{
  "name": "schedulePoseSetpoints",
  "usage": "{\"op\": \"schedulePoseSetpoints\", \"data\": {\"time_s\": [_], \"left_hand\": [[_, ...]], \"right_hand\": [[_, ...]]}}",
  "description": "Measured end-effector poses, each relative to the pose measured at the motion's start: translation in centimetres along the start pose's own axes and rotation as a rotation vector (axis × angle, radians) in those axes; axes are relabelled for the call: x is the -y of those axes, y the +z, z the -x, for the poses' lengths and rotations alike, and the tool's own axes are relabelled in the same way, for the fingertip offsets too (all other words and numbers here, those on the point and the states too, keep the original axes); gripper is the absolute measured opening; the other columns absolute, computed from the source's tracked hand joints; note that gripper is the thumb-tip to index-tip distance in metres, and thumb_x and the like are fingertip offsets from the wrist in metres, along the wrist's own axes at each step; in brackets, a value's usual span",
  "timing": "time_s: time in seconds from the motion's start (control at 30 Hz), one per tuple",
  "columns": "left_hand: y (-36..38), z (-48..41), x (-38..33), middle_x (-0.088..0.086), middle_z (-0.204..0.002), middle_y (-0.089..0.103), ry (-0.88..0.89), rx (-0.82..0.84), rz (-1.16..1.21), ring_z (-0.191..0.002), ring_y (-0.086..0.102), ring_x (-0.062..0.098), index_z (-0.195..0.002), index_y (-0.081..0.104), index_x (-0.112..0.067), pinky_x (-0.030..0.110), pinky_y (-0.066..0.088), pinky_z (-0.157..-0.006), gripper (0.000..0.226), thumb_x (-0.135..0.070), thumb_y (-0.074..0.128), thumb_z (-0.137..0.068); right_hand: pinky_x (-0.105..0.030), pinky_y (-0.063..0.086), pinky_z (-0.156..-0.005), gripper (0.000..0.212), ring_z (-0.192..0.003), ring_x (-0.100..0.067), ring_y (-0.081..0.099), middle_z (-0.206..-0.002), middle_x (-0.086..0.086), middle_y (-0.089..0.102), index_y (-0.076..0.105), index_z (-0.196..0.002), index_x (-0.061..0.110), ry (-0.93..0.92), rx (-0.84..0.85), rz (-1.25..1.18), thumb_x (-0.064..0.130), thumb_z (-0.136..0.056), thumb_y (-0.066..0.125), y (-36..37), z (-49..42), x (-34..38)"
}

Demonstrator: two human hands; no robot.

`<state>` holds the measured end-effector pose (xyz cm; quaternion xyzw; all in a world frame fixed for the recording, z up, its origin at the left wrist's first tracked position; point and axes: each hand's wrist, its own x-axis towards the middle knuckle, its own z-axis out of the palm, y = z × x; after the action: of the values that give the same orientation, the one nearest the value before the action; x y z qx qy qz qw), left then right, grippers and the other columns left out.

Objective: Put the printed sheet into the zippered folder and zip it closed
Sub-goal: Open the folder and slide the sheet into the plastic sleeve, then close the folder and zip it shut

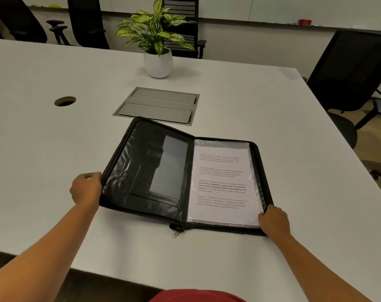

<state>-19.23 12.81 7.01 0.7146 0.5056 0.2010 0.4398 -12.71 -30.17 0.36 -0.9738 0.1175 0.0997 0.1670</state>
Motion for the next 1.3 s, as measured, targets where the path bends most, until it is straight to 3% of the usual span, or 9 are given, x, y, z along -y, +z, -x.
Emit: {"op": "schedulePoseSetpoints", "data": {"time_s": [0.1, 0.23, 0.37, 0.5, 0.63, 0.83, 1.03, 1.2, 1.3], "left_hand": [[-1.1, -0.1, -2.4, 0.019, -0.108, 0.067, 0.004, 0.037, 0.075, -0.1, 0.061, 0.037, -0.105, 0.067, -0.002, 0.042, 0.048, -0.094, 0.03, -0.024, 0.059, -0.086], [-1.8, 1.4, -5.9, 0.017, -0.092, 0.066, 0.069, 0.152, 0.213, -0.074, 0.058, 0.028, -0.092, 0.07, -0.009, 0.035, 0.049, -0.073, 0.018, -0.022, 0.057, -0.087], [-1.1, 4.4, -9.2, 0.006, -0.074, 0.064, 0.138, 0.209, 0.308, -0.056, 0.06, 0.017, -0.085, 0.068, -0.011, 0.023, 0.05, -0.055, 0.024, -0.028, 0.053, -0.093], [0.2, 8.2, -12.1, 0.003, -0.058, 0.058, 0.175, 0.367, 0.42, -0.03, 0.05, 0.003, -0.072, 0.066, -0.014, 0.013, 0.044, -0.037, 0.028, -0.025, 0.052, -0.093], [2.1, 12.1, -13.6, -0.001, -0.053, 0.062, 0.265, 0.557, 0.438, -0.037, 0.055, 0.004, -0.076, 0.068, -0.014, 0.016, 0.048, -0.045, 0.027, -0.023, 0.05, -0.094], [5.1, 15.9, -13.4, -0.001, -0.079, 0.072, 0.46, 0.863, 0.249, -0.066, 0.067, 0.01, -0.083, 0.07, -0.018, 0.019, 0.052, -0.059, 0.029, -0.034, 0.048, -0.095], [7.9, 15.0, -10.1, 0.006, -0.093, 0.071, 0.415, 0.958, 0.066, -0.084, 0.064, 0.019, -0.09, 0.07, -0.013, 0.024, 0.05, -0.068, 0.027, -0.032, 0.05, -0.094], [9.5, 13.3, -5.7, 0.013, -0.096, 0.069, 0.381, 0.961, -0.249, -0.086, 0.064, 0.021, -0.095, 0.069, -0.004, 0.026, 0.047, -0.069, 0.029, -0.03, 0.059, -0.089], [10.2, 12.9, -3.3, 0.013, -0.104, 0.068, 0.424, 0.931, -0.483, -0.093, 0.063, 0.022, -0.104, 0.068, -0.003, 0.026, 0.045, -0.075, 0.031, -0.03, 0.062, -0.087]], "right_hand": [[-0.036, 0.044, -0.083, 0.022, -0.102, -0.033, 0.053, -0.107, -0.021, 0.059, 0.053, -0.103, -0.002, -0.011, 0.008, -0.004, 0.016, -0.092, 0.045, -0.1, 0.0, -0.1], [-0.036, 0.045, -0.083, 0.022, -0.1, -0.031, 0.054, -0.107, -0.018, 0.061, 0.053, -0.102, 0.0, -0.02, 0.038, -0.002, 0.018, -0.092, 0.045, -0.3, 0.1, -0.3], [-0.044, 0.028, -0.107, 0.031, -0.12, -0.027, 0.045, -0.122, -0.009, 0.057, 0.055, -0.111, 0.013, 0.078, 0.108, 0.23, 0.032, -0.09, 0.045, -1.2, 0.3, 0.9], [-0.042, 0.03, -0.108, 0.053, -0.127, -0.027, 0.042, -0.137, -0.009, 0.047, 0.046, -0.129, 0.011, -0.12, 0.16, 0.093, 0.047, -0.09, 0.045, -3.2, 1.2, 4.9], [-0.037, 0.03, -0.109, 0.059, -0.133, -0.024, 0.037, -0.146, -0.01, 0.038, 0.036, -0.138, 0.011, -0.383, 0.125, -0.331, 0.047, -0.092, 0.042, -6.9, 3.8, 10.5], [-0.038, 0.045, -0.1, 0.066, -0.116, -0.016, 0.053, -0.132, -0.004, 0.055, 0.045, -0.131, 0.025, -0.569, -0.117, -0.687, 0.065, -0.081, 0.03, -12.0, 7.9, 14.4], [-0.035, 0.049, -0.091, 0.057, -0.112, -0.018, 0.057, -0.13, -0.003, 0.057, 0.047, -0.13, 0.024, -0.432, -0.183, -0.653, 0.051, -0.081, 0.057, -12.1, 6.6, 11.7], [-0.04, 0.049, -0.091, 0.049, -0.11, -0.028, 0.058, -0.126, -0.007, 0.06, 0.05, -0.127, 0.022, -0.229, -0.316, -0.457, 0.048, -0.085, 0.055, -10.9, 4.4, 7.4], [-0.041, 0.047, -0.093, 0.045, -0.11, -0.031, 0.057, -0.125, -0.012, 0.059, 0.051, -0.125, 0.015, -0.111, -0.274, -0.422, 0.039, -0.088, 0.055, -9.3, 2.9, 4.7]]}}
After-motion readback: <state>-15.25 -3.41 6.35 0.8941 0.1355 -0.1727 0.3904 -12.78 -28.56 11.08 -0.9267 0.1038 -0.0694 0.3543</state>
